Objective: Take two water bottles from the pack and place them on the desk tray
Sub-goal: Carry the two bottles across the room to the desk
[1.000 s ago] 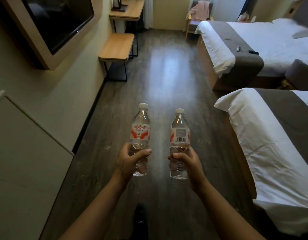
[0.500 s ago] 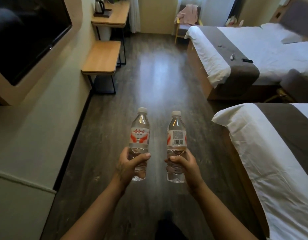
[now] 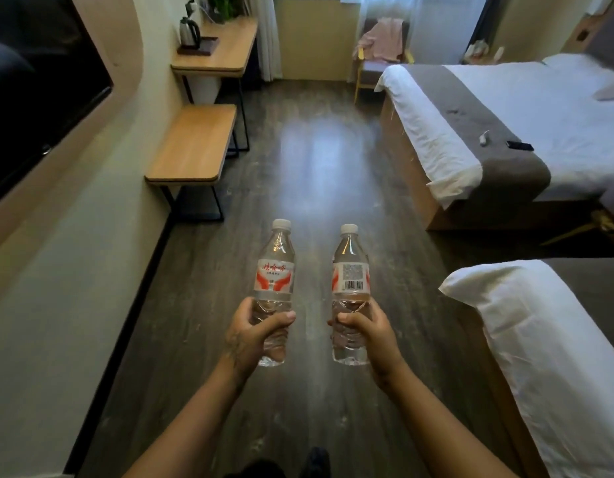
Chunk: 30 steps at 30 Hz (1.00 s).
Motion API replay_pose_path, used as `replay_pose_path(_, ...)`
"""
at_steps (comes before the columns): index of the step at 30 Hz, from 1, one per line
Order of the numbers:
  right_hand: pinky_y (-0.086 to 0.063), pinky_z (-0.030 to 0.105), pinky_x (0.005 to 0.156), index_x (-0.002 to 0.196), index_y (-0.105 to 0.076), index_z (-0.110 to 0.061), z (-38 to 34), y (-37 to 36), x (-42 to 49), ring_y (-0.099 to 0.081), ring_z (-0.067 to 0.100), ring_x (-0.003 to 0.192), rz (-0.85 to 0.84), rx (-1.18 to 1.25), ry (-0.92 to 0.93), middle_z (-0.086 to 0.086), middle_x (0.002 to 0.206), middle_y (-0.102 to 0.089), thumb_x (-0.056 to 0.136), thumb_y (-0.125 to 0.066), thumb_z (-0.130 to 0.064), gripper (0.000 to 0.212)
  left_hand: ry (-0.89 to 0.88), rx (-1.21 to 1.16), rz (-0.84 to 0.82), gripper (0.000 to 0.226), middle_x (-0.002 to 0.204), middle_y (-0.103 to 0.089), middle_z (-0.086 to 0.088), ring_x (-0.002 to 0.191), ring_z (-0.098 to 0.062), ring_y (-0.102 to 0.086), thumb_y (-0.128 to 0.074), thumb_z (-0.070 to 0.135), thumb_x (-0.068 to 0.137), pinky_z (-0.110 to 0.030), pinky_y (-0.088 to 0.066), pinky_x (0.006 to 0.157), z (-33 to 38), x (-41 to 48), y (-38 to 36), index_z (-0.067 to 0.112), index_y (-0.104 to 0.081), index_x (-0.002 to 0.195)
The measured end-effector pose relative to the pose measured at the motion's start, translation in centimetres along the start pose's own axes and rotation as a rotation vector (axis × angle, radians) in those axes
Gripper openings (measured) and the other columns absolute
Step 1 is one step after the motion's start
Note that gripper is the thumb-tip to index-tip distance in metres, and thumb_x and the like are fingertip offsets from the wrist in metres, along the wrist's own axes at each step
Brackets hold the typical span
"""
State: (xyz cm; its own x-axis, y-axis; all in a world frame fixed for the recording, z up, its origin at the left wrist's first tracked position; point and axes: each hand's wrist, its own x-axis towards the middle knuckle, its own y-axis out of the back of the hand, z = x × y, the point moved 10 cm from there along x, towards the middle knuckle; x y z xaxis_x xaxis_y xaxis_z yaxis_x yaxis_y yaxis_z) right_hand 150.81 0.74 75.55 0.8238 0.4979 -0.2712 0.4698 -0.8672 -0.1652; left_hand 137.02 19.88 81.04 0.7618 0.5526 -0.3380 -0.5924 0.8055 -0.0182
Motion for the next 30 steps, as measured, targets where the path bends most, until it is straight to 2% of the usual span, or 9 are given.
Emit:
replay_pose_path(6,-0.066,0.032,0.078,0.137,-0.063,-0.021,-3.8,-0.1,11.8,-0.082,0.030,0.104,-0.010,-0.003,-0.004,0.008,0.119,-0.082,0.077,-0.082,-0.034,0.065,0.011,-0.012,0.025,0.085,0.115,-0.082,-0.017,0.103,-0.039,-0.080,-0.088,0.049,0.053,-0.061,-0.064,0.097,3.9,11.4,-1.6,0.010,-0.067,0.125)
replay_pose_path(9,-0.066,0.030,0.075,0.135,-0.063,-0.021,-5.1,-0.5,18.4,-0.082,0.028,0.100,-0.021,-0.019,-0.009,0.009,0.116,-0.082,0.081,-0.079,-0.026,0.056,0.020,0.000,0.024,0.082,0.112,-0.083,-0.016,0.101,-0.038,-0.081,-0.089,0.046,0.054,-0.059,-0.065,0.094,5.1,18.3,-1.8,0.010,-0.068,0.124)
replay_pose_path(14,-0.065,0.030,0.073,0.132,-0.065,-0.021,-7.8,-1.3,29.2,-0.083,0.026,0.096,0.036,-0.010,-0.006,0.006,0.111,-0.084,0.069,-0.084,-0.038,0.069,0.006,0.027,-0.007,0.078,0.110,-0.083,-0.013,0.101,-0.037,-0.081,-0.089,0.051,0.053,-0.054,-0.066,0.091,8.6,30.1,-2.1,0.015,-0.071,0.120)
replay_pose_path(19,-0.065,0.026,0.073,0.128,-0.066,-0.025,-11.3,-2.9,39.2,-0.083,0.024,0.097,0.059,-0.018,-0.001,0.001,0.111,-0.085,0.070,-0.083,-0.038,0.061,0.019,0.047,-0.050,0.077,0.109,-0.082,-0.011,0.100,-0.034,-0.080,-0.086,0.057,0.052,-0.048,-0.067,0.089,12.6,41.2,-2.3,0.021,-0.069,0.117)
replay_pose_path(23,-0.065,0.028,0.074,0.128,-0.067,-0.021,-13.9,-3.7,45.9,-0.083,0.026,0.095,0.070,-0.008,0.001,0.007,0.110,-0.084,0.067,-0.083,-0.039,0.066,0.015,0.080,-0.076,0.078,0.110,-0.082,-0.007,0.099,-0.029,-0.080,-0.086,0.058,0.053,-0.041,-0.064,0.085,15.5,48.3,-2.8,0.021,-0.069,0.119)
replay_pose_path(26,-0.065,0.029,0.074,0.130,-0.066,-0.019,-15.5,-3.7,51.1,-0.083,0.026,0.094,0.080,0.004,0.002,0.009,0.110,-0.084,0.067,-0.082,-0.037,0.068,0.037,0.077,-0.080,0.076,0.109,-0.083,-0.007,0.100,-0.029,-0.081,-0.088,0.056,0.054,-0.047,-0.066,0.089,17.1,53.2,-3.5,0.022,-0.069,0.120)
replay_pose_path(30,-0.065,0.030,0.077,0.132,-0.065,-0.022,-17.3,-3.3,58.7,-0.082,0.027,0.097,0.060,0.002,0.000,0.011,0.112,-0.083,0.069,-0.082,-0.040,0.068,0.034,0.092,-0.087,0.077,0.111,-0.082,-0.007,0.103,-0.029,-0.080,-0.086,0.058,0.054,-0.045,-0.065,0.091,19.5,60.2,-5.1,0.024,-0.068,0.120)
